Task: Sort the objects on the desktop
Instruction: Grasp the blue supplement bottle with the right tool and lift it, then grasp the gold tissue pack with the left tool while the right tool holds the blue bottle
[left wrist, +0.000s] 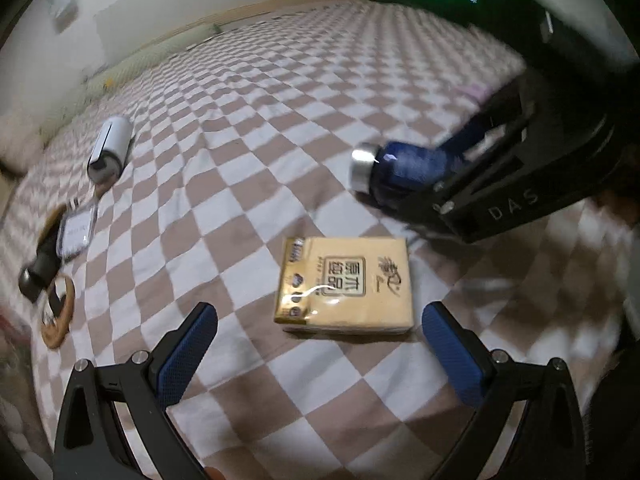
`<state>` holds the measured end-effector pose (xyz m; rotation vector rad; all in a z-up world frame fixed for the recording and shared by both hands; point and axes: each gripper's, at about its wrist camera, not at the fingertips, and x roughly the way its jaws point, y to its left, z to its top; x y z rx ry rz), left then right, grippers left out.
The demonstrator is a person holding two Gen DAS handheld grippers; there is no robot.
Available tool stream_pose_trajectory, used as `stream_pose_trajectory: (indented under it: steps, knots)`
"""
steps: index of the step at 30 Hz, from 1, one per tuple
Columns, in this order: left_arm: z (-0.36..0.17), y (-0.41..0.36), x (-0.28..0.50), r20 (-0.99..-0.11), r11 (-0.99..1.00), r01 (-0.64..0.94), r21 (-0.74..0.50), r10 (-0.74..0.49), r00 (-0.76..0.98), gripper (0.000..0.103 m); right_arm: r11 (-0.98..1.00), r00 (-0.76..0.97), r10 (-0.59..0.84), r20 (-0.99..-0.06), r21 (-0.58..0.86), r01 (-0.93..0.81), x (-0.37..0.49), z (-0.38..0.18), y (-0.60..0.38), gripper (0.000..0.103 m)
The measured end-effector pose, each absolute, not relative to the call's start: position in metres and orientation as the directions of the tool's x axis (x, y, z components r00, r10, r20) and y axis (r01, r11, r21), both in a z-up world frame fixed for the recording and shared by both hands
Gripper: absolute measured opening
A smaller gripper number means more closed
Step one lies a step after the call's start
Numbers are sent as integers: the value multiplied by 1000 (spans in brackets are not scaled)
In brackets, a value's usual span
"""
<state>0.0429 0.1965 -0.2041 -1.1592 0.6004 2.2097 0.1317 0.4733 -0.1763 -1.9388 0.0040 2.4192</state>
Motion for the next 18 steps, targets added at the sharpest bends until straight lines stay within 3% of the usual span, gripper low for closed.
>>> stream_pose_trajectory:
  steps: [10,15,18]
  knots:
    - [-211,152,23,-844,-816,-553,170,169,-509,103,-981,-191,47,-981,-81,174,138,-182,443,55]
    - [-210,117,6,-848,-884,-443,150,116,-517,103,-979,-170,8,-985,-42,200,130,-189,423,55]
    - [-206,99,-1,-845,-916,-381,125,103,-525,103,-984,-137,-83,-987,59,169,104,-200,393,55]
